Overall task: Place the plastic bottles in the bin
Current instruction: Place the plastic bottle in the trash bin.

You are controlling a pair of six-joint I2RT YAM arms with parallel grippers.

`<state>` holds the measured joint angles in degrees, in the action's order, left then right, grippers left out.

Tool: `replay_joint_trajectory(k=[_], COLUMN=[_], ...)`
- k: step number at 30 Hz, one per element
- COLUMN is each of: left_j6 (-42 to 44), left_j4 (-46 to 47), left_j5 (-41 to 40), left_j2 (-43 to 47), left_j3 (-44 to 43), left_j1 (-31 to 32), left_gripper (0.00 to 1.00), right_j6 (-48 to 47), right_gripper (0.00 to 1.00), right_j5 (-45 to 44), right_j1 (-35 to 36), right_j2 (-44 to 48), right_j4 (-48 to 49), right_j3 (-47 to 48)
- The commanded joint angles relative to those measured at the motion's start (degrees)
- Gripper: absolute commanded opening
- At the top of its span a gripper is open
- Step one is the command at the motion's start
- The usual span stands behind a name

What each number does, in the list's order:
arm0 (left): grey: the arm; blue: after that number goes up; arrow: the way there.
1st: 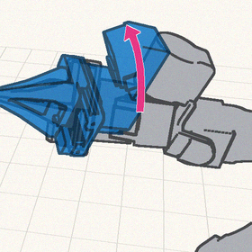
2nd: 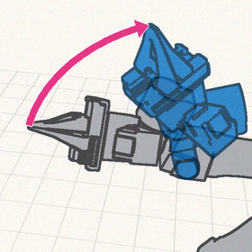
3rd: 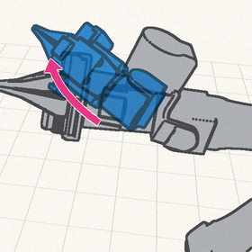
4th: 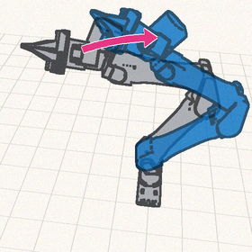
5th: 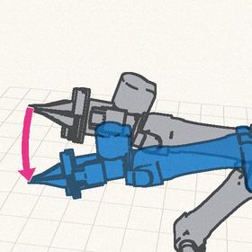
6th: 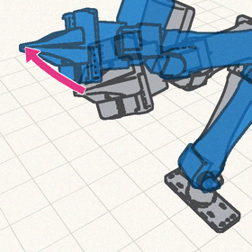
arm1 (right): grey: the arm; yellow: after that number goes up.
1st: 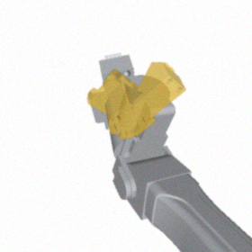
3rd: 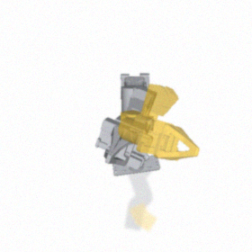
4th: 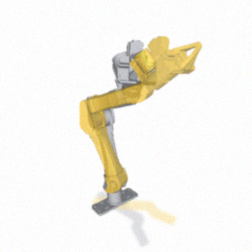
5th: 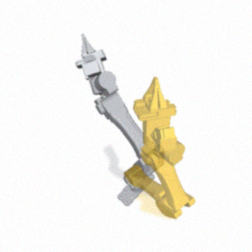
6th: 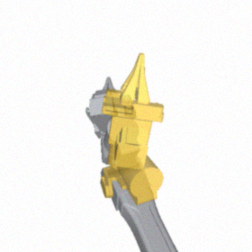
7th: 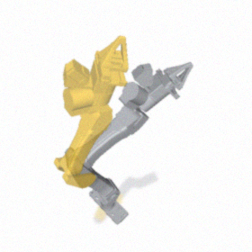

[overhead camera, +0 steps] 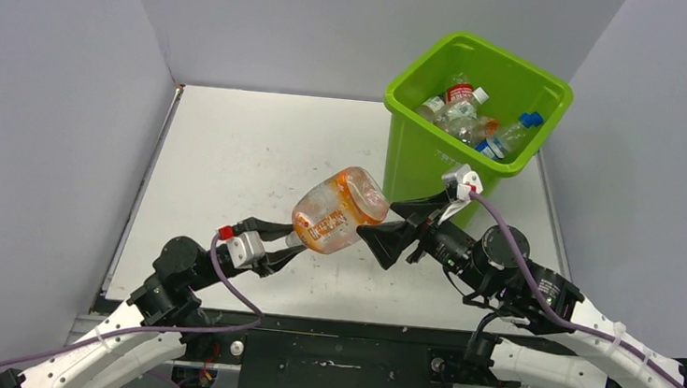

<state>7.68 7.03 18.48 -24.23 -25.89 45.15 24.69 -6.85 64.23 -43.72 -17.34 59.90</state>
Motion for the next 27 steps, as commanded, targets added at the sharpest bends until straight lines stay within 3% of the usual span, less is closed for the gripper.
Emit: replay_joint_trajectory(k=[1,13,18,27], left_j6=[2.72,9.05,9.54,11.95], left_j4=[5.37,6.85,6.9,6.93], left_j5=[0.51,6.15,7.57,6.48], left_j2=[0.36,2.92,2.87,4.78], left_j3=[1.3,5.22,5.32,6.1], left_j1=[1.09,3.6,3.73,4.1], left_gripper=[0.0,0.0,0.0,0.0], right_j6=[-3.08,-10.0,-9.36,-7.06], right_gripper=[0.95,0.97,0.99,0.95], right_j5=[0.26,0.23,9.0,13.84], right_j1=[0.32,0.29,0.29,-1.03], right_j2=[-2.65,-13.37,-17.51,-23.78], right_j4=[-4.59,-23.35,-26.89,-34.48], right_j3=[7.95,23.32,25.67,30.48])
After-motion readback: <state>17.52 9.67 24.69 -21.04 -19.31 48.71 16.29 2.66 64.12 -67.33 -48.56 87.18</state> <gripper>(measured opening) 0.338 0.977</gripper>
